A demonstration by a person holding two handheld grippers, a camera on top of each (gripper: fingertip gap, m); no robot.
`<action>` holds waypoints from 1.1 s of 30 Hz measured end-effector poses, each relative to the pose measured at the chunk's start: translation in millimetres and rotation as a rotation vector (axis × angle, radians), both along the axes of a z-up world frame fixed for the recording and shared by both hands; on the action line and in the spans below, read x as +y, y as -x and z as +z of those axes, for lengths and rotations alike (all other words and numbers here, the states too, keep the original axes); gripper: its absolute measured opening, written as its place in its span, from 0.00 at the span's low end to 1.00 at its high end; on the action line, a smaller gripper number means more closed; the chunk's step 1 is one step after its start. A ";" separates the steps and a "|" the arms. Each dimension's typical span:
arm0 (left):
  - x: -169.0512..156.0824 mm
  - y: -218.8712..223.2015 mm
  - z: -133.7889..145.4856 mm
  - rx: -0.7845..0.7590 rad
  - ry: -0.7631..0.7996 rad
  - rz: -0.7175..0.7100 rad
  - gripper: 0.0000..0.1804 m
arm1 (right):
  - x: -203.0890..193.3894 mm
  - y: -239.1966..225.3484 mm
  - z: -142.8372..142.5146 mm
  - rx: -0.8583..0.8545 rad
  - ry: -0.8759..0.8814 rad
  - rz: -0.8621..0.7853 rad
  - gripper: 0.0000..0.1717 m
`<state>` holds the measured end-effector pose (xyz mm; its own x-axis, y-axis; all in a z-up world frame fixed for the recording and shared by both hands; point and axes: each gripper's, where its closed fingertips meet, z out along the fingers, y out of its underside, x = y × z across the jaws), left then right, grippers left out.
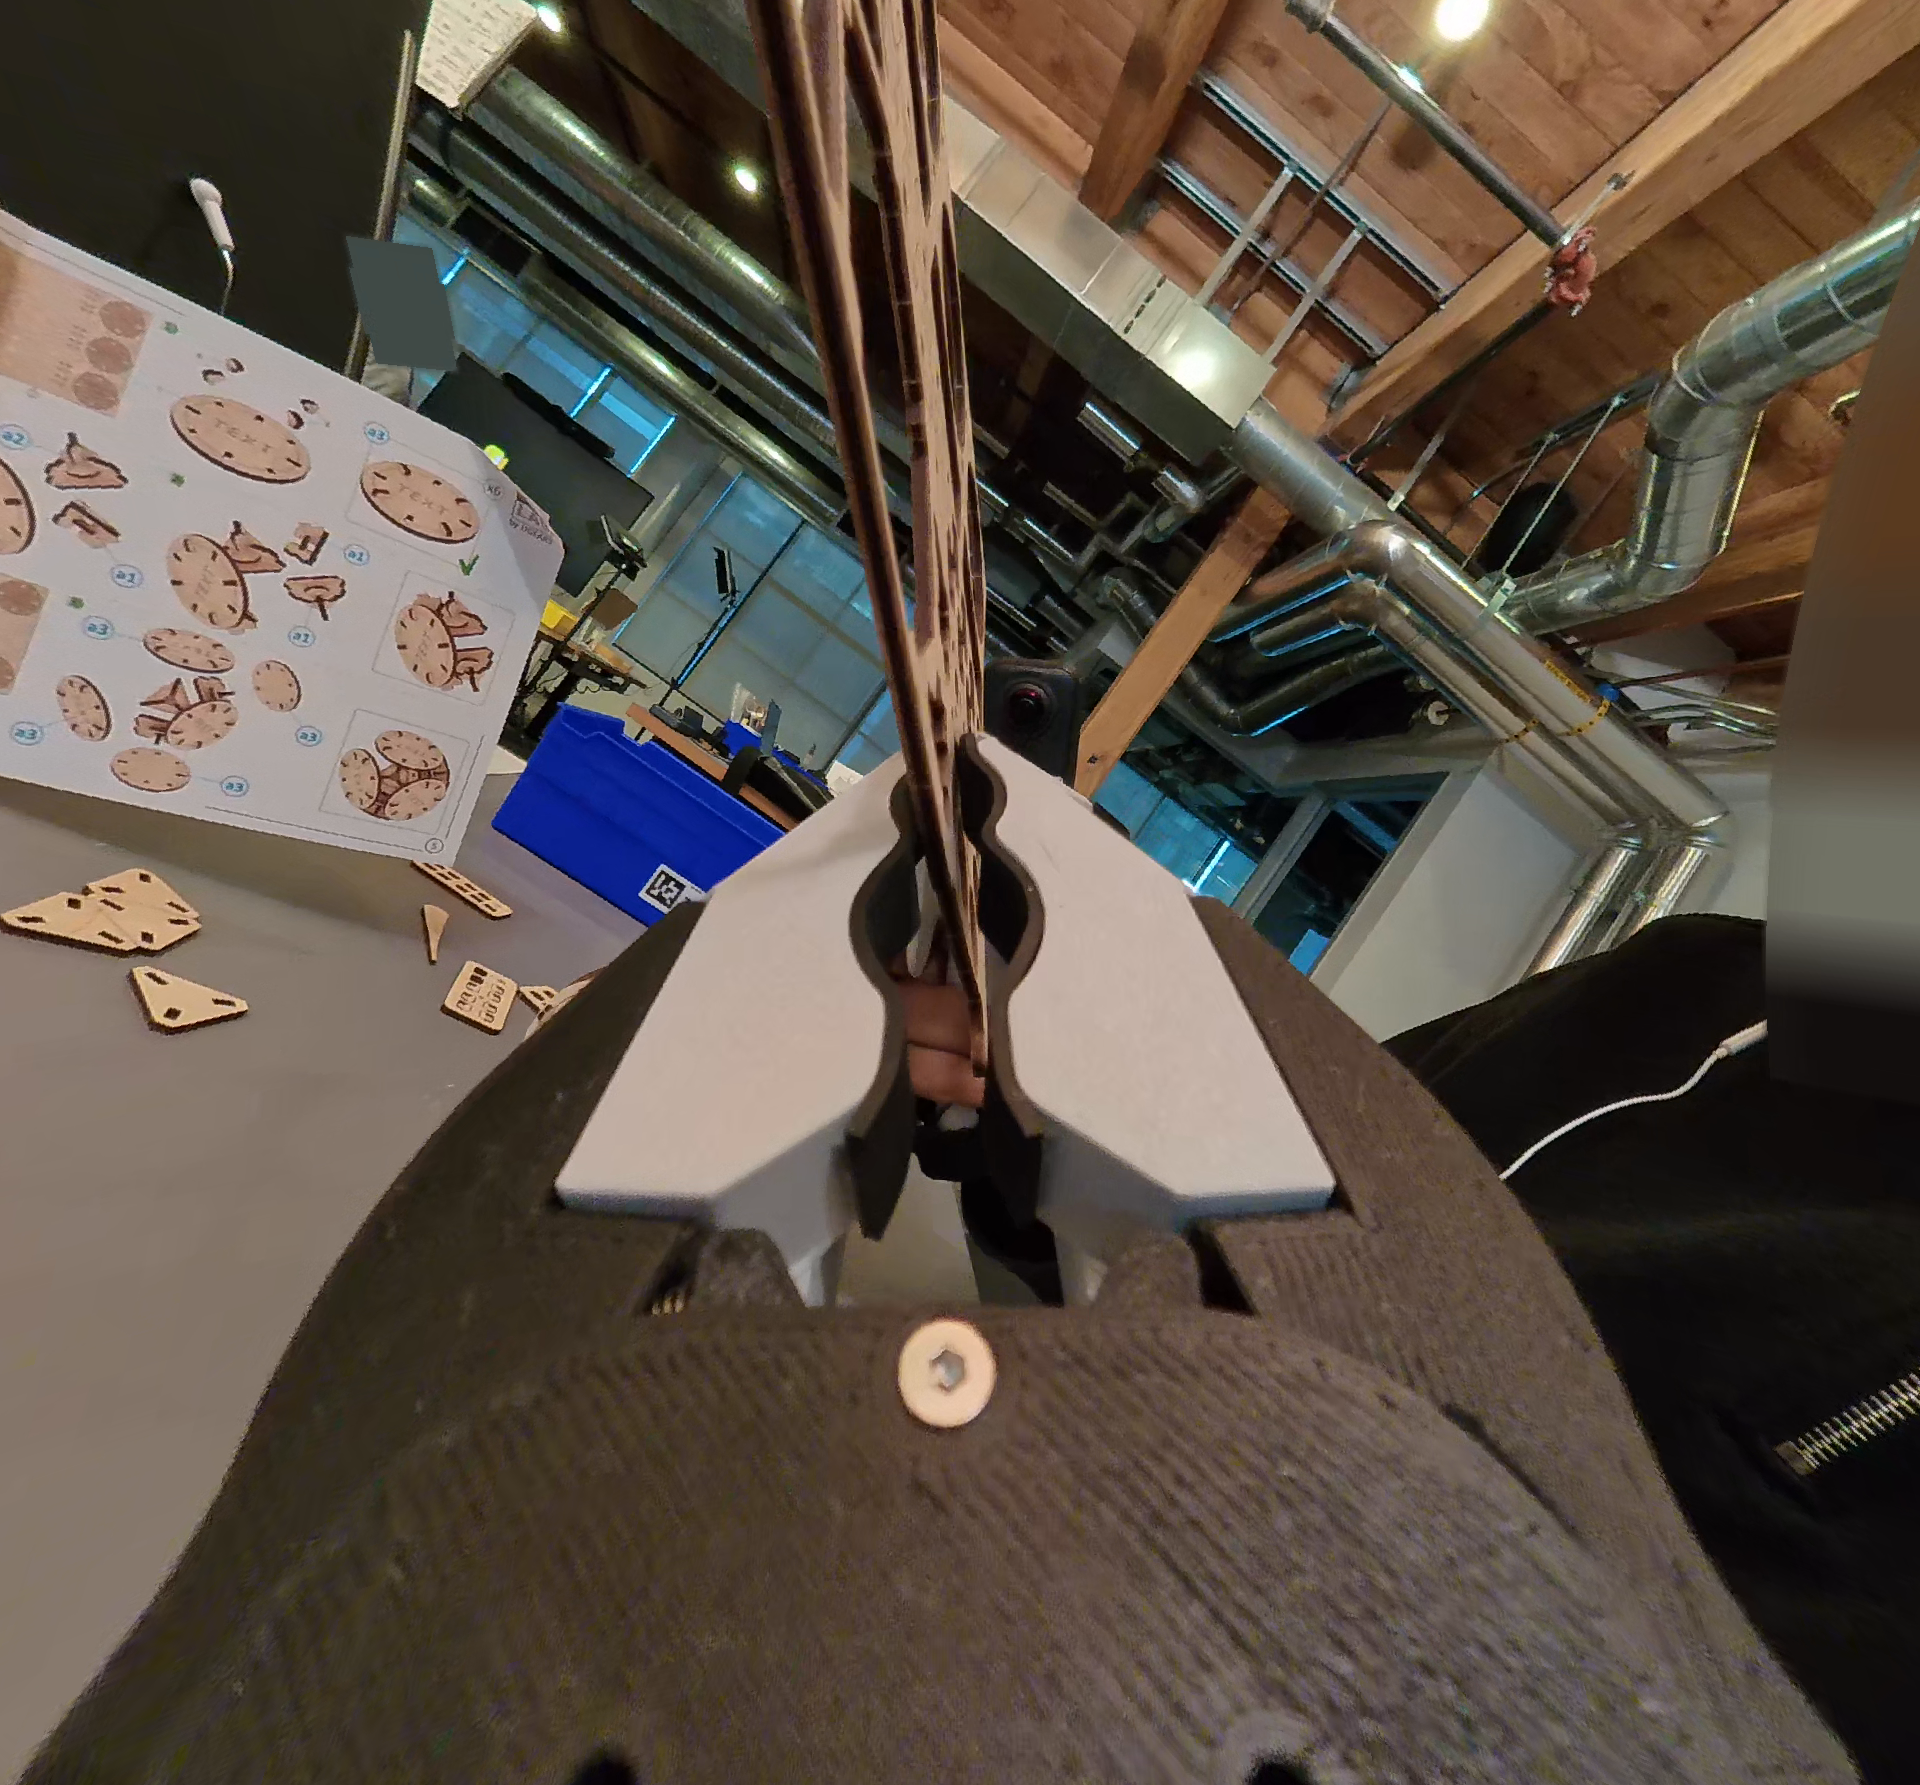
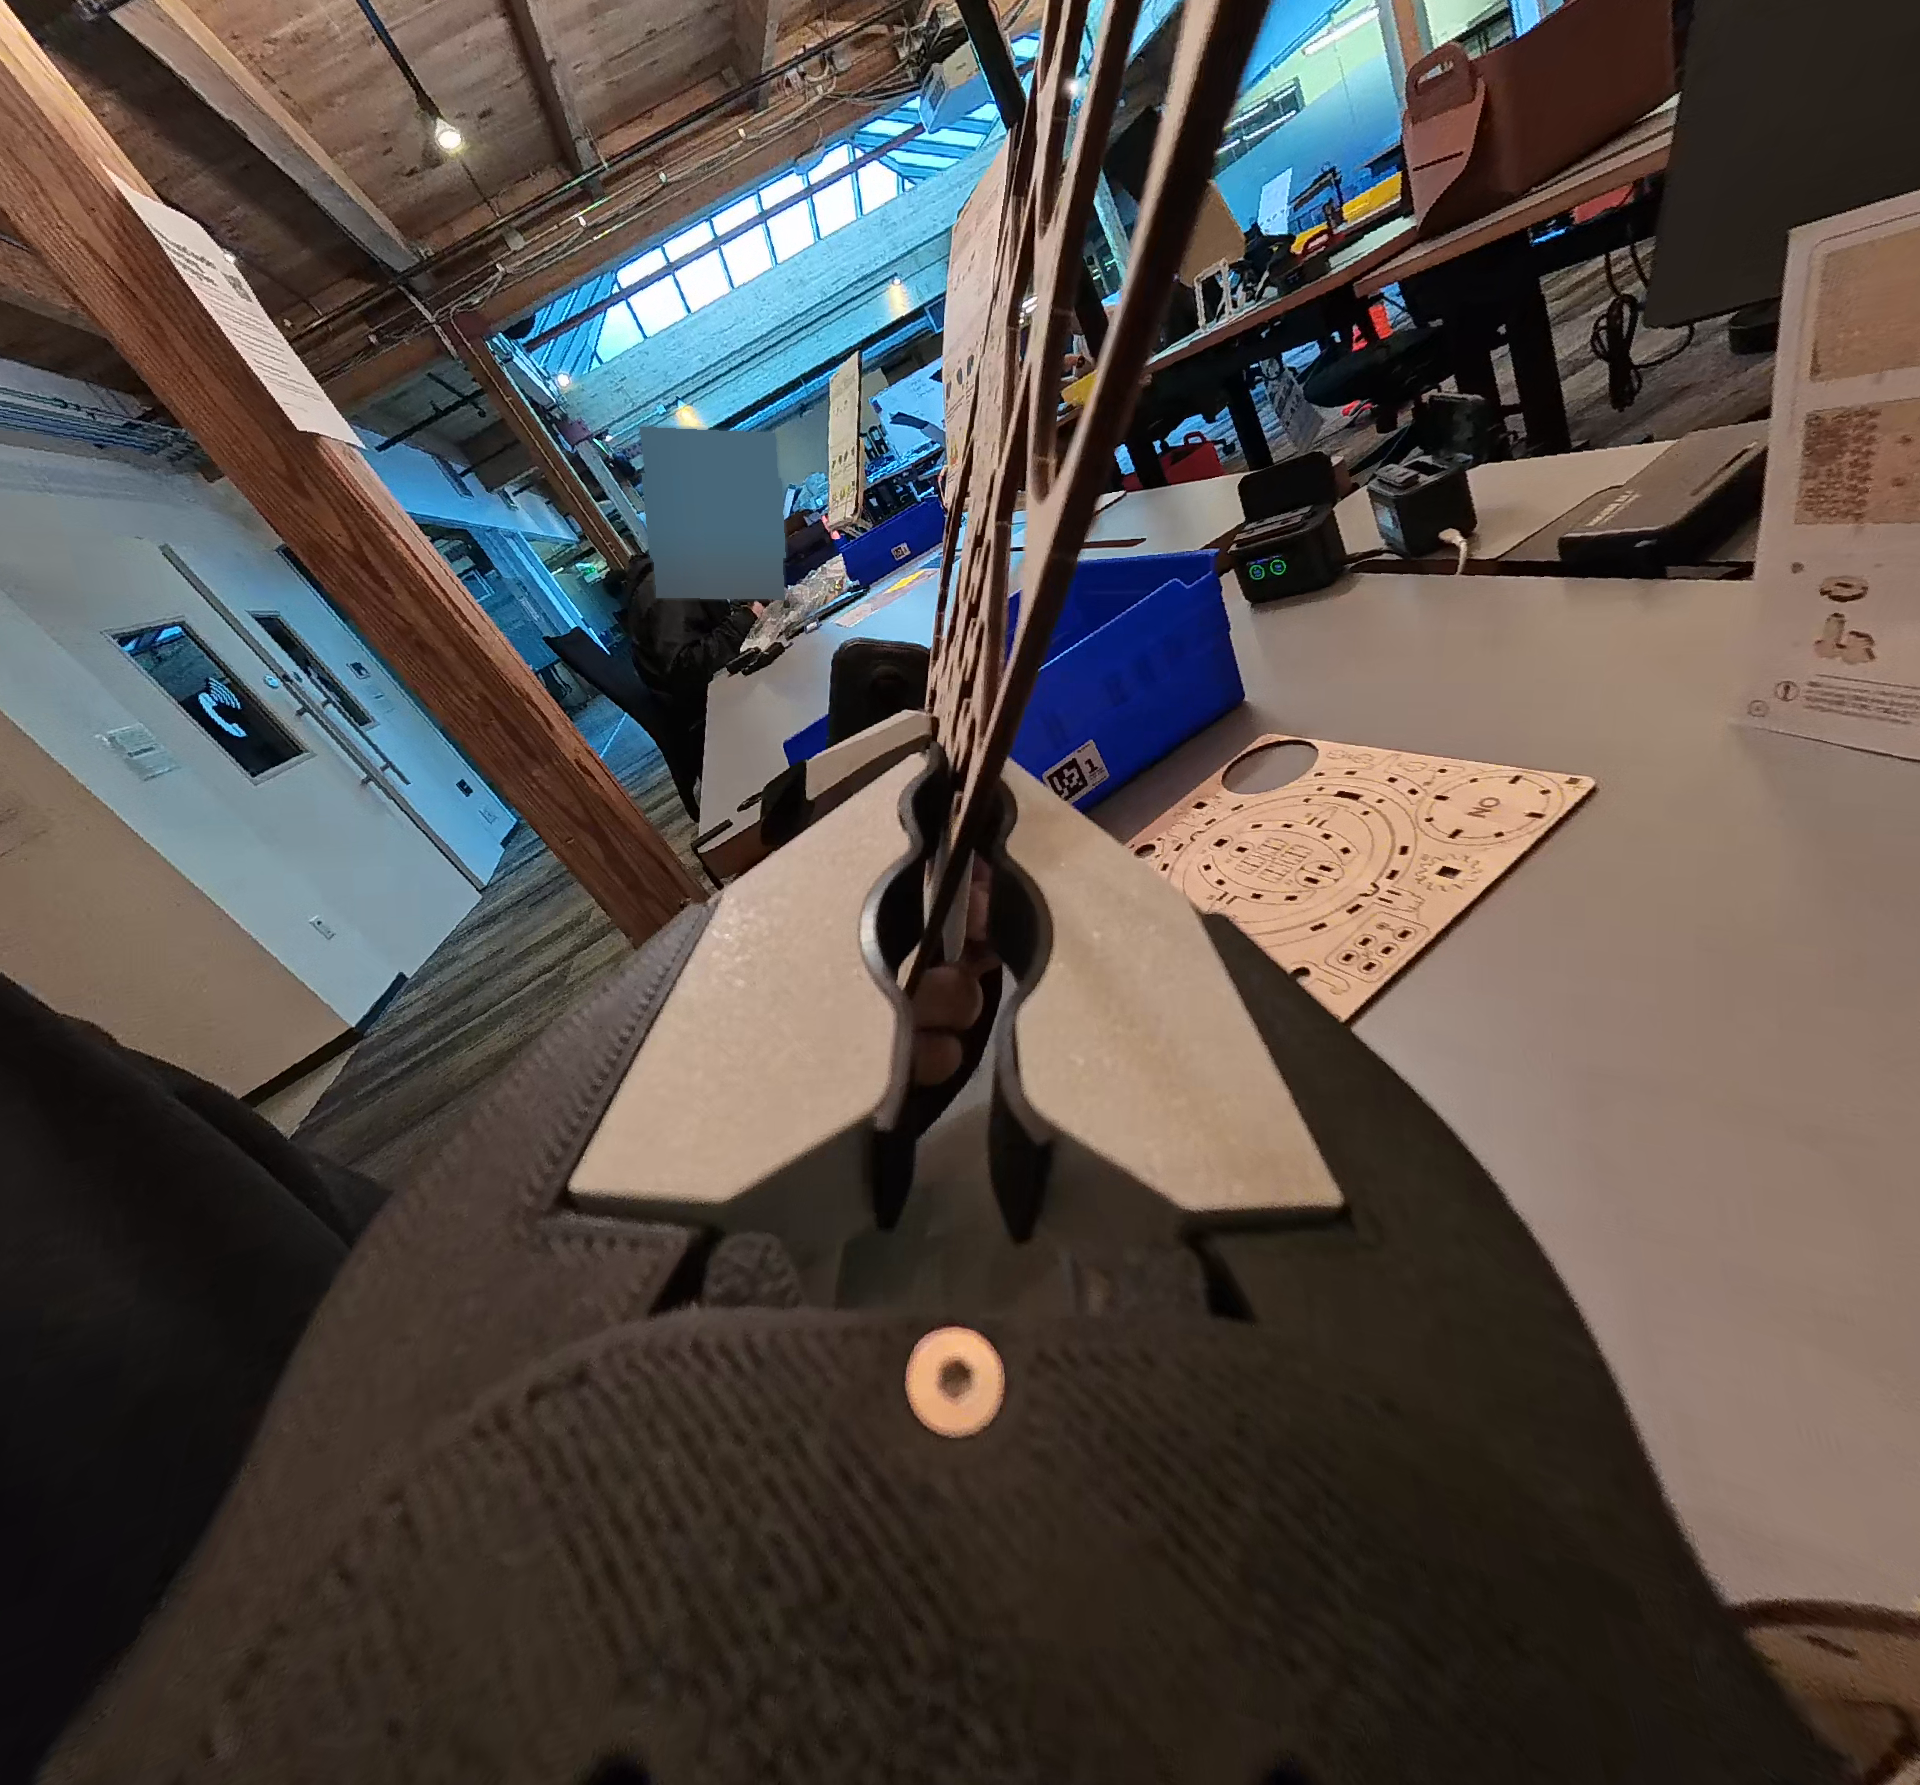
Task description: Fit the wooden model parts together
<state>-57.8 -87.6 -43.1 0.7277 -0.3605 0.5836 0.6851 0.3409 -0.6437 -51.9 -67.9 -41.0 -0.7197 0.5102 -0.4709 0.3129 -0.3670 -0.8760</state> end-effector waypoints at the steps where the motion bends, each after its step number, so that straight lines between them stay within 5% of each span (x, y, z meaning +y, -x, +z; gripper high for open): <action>1: 0.1 0.2 -0.3 0.001 0.002 0.001 0.01 | 0.0 0.0 -0.1 0.000 0.001 0.000 0.02; 13: 0.1 -2.3 -1.3 0.051 0.022 0.023 0.02 | 2.8 -1.4 2.6 0.002 0.032 0.007 0.01; 33: -2.3 2.6 -0.4 0.004 -0.021 0.027 0.20 | 0.1 -6.2 0.5 -0.025 0.126 0.065 0.00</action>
<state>-60.4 -89.9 -43.5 0.7396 -0.3525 0.5733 0.6729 0.3729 -0.6388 -45.6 -67.8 -40.5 -0.7364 0.3983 -0.5469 0.3612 -0.4520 -0.8156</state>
